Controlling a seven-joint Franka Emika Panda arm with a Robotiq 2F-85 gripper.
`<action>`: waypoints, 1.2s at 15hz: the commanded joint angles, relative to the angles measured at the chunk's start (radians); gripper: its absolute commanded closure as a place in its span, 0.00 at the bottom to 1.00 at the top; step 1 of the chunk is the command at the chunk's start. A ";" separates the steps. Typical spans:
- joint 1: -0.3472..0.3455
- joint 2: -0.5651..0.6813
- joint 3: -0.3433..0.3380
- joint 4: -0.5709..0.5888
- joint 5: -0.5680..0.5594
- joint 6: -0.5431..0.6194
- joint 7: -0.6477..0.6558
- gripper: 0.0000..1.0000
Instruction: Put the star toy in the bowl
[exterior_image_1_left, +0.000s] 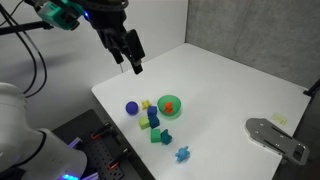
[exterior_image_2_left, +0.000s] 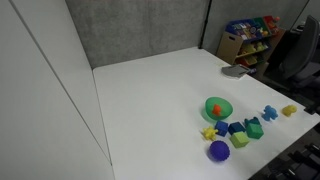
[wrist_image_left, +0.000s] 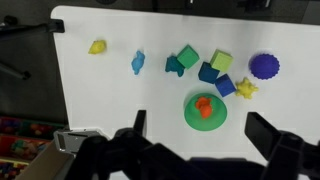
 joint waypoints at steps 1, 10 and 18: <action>0.031 0.088 0.008 0.035 0.043 0.030 0.034 0.00; 0.077 0.333 0.072 0.025 0.191 0.224 0.143 0.00; 0.098 0.604 0.166 0.038 0.247 0.427 0.300 0.00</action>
